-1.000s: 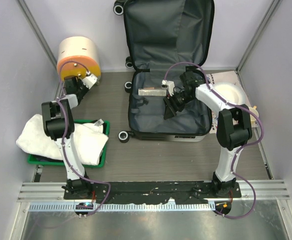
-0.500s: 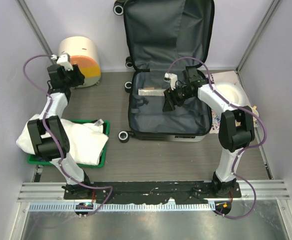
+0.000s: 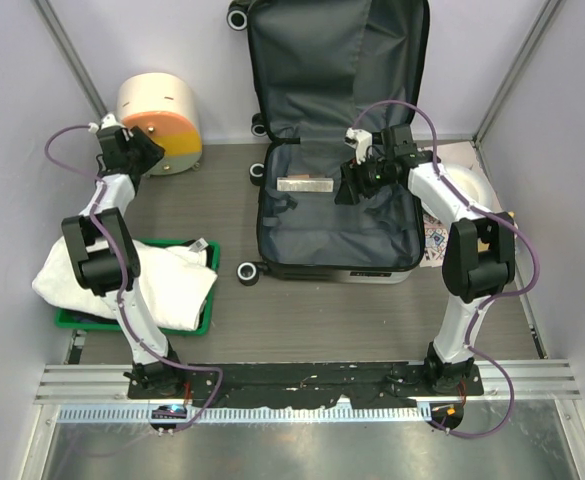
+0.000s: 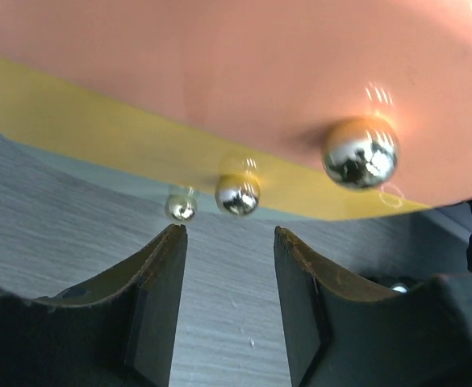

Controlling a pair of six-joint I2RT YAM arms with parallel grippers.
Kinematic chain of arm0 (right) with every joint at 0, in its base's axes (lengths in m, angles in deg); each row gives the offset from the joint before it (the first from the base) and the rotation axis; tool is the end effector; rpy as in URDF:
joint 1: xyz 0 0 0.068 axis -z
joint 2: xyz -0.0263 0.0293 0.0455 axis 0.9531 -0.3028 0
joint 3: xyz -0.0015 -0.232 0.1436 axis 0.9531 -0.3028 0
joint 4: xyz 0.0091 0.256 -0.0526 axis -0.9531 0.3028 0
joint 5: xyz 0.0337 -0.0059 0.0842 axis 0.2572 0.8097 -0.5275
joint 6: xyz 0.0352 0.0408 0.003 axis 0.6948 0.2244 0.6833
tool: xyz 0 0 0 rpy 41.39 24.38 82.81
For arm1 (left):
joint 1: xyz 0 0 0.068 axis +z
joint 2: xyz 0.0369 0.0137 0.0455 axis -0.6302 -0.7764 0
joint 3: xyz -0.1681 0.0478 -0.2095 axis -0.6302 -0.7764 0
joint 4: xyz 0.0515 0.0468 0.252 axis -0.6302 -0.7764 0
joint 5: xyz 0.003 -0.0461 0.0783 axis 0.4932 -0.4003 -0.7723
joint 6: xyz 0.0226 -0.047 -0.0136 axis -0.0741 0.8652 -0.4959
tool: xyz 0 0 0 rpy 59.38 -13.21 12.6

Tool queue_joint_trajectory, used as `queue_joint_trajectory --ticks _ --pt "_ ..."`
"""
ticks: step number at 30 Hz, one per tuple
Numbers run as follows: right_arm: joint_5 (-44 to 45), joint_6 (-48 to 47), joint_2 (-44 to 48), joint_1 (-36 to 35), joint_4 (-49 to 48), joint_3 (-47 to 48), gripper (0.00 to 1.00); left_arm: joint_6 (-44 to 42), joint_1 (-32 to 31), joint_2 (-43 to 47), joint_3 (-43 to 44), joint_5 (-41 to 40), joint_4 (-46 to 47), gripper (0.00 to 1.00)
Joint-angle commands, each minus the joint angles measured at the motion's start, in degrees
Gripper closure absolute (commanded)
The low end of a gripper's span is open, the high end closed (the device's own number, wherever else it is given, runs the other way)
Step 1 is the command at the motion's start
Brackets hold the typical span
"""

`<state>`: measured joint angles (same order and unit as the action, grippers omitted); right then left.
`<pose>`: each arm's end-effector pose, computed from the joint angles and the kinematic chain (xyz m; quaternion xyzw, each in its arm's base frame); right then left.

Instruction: Open, take out, and arrange the luggage

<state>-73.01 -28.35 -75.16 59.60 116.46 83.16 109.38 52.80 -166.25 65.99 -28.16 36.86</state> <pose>0.4042 0.1135 0.2678 -0.3289 0.8372 0.2843 0.3319 0.4600 0.1057 0.2558 -0.2738 0.7904 -0.1590 0.5245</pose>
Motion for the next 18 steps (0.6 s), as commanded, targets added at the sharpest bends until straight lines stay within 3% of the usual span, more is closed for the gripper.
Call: queue_joint_trajectory --ticks 1,10,18 --pt "0.6 0.7 4.1 0.7 -2.3 -0.1 0.35 2.0 1.5 -3.0 5.9 0.8 1.3 0.5" --pt "1.3 -0.1 5.3 1.4 -1.2 -0.5 0.35 0.4 2.2 -7.6 11.9 5.5 1.1 0.57" --pt "0.8 0.6 3.9 1.5 -0.7 1.0 0.35 -0.2 2.3 -7.2 10.9 7.2 0.6 0.55"
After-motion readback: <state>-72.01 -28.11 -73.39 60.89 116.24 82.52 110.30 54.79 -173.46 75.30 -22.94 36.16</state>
